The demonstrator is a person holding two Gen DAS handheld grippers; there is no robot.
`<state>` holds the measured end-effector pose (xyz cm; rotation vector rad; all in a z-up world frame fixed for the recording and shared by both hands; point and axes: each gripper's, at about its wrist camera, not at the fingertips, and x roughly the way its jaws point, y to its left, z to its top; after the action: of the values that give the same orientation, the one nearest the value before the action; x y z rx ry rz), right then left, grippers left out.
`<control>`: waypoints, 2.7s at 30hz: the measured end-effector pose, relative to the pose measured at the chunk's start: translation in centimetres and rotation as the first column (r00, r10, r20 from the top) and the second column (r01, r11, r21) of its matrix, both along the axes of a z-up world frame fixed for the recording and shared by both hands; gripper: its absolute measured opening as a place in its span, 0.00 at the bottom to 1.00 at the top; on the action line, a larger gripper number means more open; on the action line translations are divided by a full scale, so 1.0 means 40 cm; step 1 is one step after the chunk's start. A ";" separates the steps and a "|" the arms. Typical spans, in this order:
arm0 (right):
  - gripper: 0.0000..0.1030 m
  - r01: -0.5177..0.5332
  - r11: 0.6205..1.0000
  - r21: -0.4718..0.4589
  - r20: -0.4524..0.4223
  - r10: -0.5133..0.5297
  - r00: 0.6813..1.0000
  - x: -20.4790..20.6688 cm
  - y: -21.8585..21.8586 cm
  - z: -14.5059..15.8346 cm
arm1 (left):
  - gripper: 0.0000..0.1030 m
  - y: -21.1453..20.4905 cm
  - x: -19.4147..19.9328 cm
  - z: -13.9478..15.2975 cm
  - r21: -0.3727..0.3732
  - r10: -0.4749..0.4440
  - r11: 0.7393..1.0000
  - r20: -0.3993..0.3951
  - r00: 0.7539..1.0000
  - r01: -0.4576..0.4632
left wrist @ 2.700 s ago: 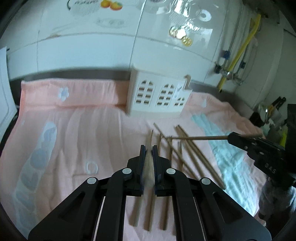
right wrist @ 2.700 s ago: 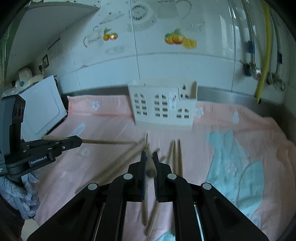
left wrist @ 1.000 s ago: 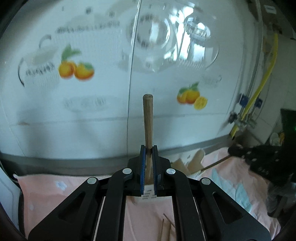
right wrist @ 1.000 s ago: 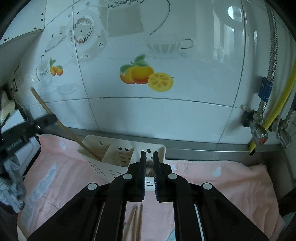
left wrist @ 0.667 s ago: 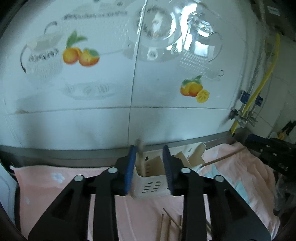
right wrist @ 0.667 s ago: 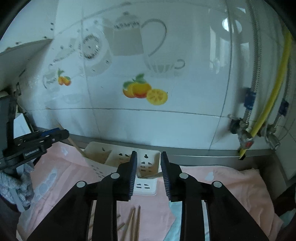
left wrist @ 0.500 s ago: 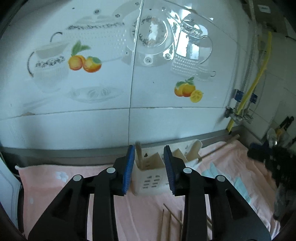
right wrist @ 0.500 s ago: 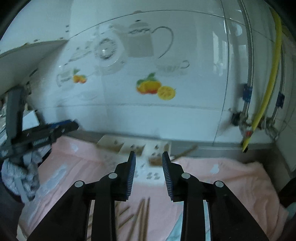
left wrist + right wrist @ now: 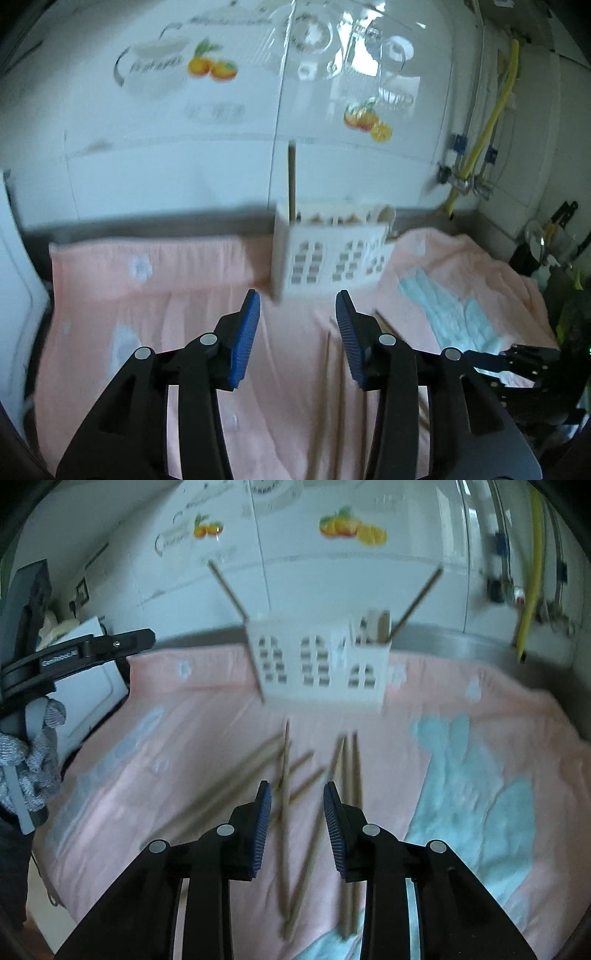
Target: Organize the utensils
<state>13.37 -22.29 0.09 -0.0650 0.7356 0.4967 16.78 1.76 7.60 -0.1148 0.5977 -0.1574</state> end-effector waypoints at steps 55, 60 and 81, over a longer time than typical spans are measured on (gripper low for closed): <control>0.07 0.061 0.998 -0.003 0.016 -0.061 0.998 -0.045 0.020 -0.037 | 0.07 -0.085 -0.139 -0.359 0.090 -0.077 0.990 -0.284 0.956 0.107; 0.07 0.062 0.998 0.026 0.056 -0.063 0.996 -0.045 0.015 0.015 | 0.06 -0.082 -0.142 -0.339 0.059 -0.084 0.993 -0.269 0.959 0.104; 0.07 0.021 0.996 0.085 0.110 -0.031 0.993 0.045 0.018 0.155 | 0.06 -0.056 -0.098 -0.060 -0.027 -0.118 0.993 0.000 0.993 0.118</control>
<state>15.17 -21.58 6.29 -0.0049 0.6054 0.4943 12.86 -0.46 5.21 -0.1060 0.6047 -0.2798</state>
